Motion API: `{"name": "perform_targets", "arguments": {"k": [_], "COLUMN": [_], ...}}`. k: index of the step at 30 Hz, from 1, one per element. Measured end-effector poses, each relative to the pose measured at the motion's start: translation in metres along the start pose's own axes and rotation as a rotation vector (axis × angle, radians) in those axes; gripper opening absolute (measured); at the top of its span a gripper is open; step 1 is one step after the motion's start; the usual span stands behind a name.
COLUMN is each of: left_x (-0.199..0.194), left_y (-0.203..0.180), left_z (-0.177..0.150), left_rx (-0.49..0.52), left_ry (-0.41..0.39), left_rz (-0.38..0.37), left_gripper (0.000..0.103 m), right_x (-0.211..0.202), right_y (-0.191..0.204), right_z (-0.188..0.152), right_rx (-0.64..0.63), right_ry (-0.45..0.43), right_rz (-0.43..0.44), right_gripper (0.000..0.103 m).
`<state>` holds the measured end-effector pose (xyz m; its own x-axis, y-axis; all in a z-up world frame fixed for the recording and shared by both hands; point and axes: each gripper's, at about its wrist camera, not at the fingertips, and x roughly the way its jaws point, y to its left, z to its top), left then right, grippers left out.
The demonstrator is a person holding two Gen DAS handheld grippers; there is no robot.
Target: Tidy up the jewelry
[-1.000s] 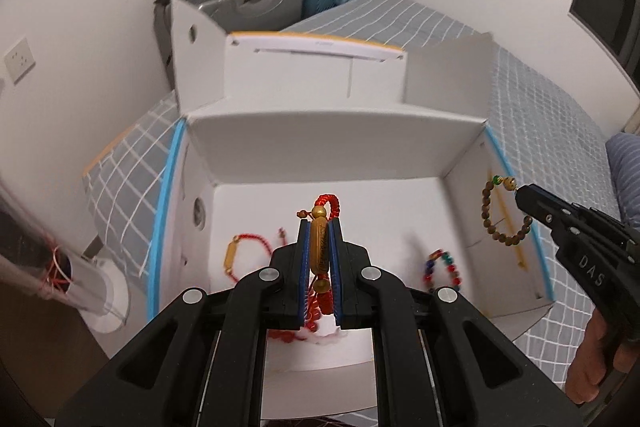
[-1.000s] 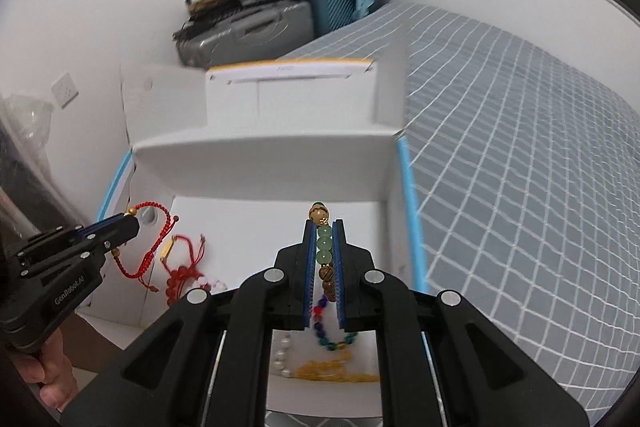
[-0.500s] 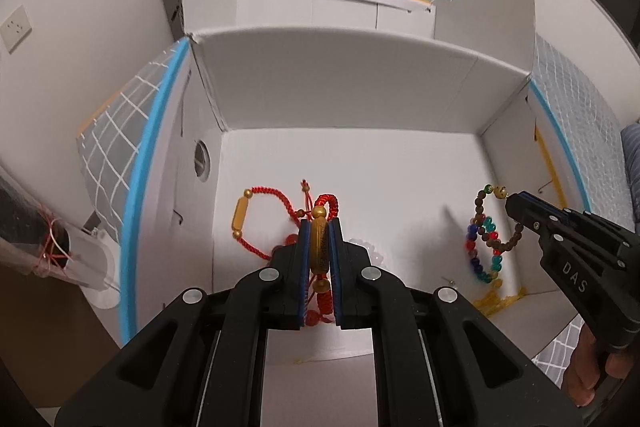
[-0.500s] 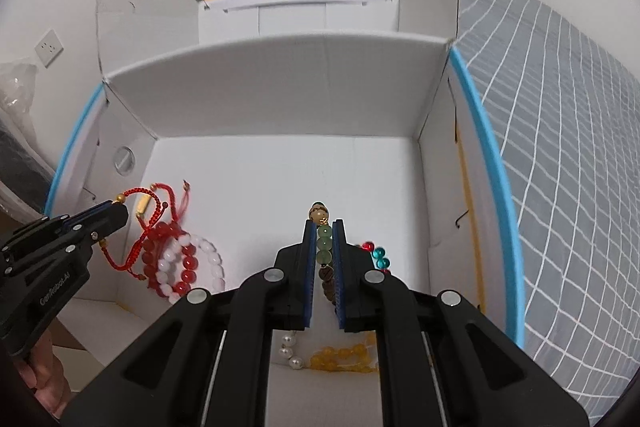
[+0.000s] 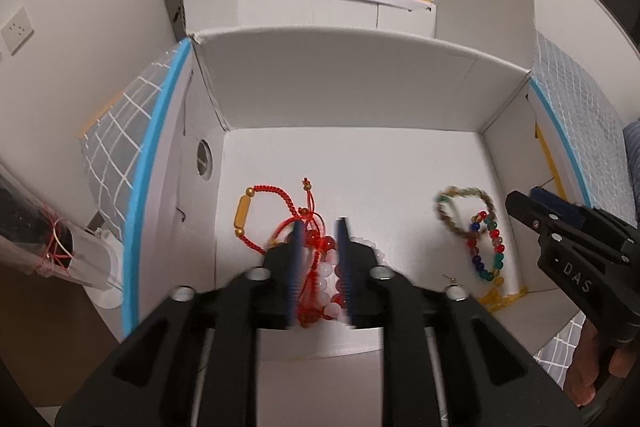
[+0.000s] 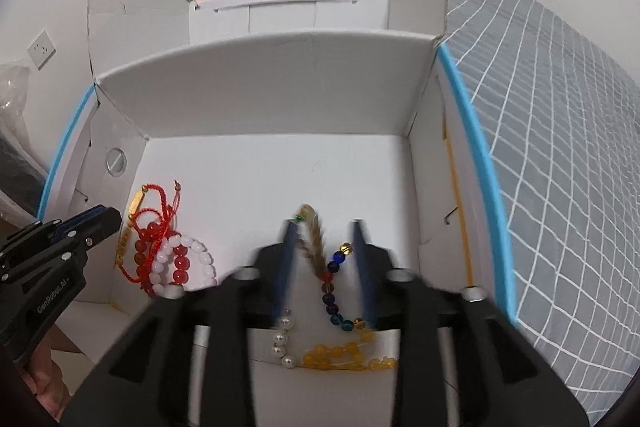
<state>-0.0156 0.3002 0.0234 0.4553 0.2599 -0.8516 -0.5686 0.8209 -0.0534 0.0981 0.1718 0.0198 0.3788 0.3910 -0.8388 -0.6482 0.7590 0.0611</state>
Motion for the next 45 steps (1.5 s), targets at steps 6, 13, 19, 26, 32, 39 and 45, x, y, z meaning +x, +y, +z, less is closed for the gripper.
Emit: {"name": "perform_targets", "arguments": {"k": [6,13,19,26,32,39,45], "left_x": [-0.026,-0.072,-0.097,-0.106,-0.104,-0.105,-0.103], "left_y": [0.005,0.015,0.011,0.006,0.006,-0.001,-0.004], "left_z": [-0.004,-0.019,-0.045,-0.077,-0.099,-0.107,-0.108], "left_rx": [-0.018,-0.068,-0.066,-0.021,-0.005,0.013,0.015], "left_ry": [-0.063,-0.195,-0.255,-0.274,-0.246,-0.239,-0.233], "left_rz": [0.011,0.034,0.026,0.046,0.036,0.031,0.026], "left_gripper": [0.060,0.088,0.097,0.097,0.097,0.097,0.097], "right_x": [-0.030,-0.071,-0.090,-0.106,-0.113,-0.111,-0.109], "right_y": [-0.008,-0.013,-0.015,-0.013,-0.010,-0.001,-0.001], "right_z": [0.000,-0.016,-0.042,-0.078,-0.100,-0.107,-0.109], "right_rx": [0.020,0.020,0.044,0.052,0.056,0.043,0.042], "right_ry": [-0.077,-0.181,-0.233,-0.269,-0.260,-0.252,-0.240], "right_rz": [0.013,0.023,0.003,-0.021,-0.047,-0.047,-0.053], "right_gripper": [0.064,0.091,0.095,0.095,0.095,0.095,0.095]}}
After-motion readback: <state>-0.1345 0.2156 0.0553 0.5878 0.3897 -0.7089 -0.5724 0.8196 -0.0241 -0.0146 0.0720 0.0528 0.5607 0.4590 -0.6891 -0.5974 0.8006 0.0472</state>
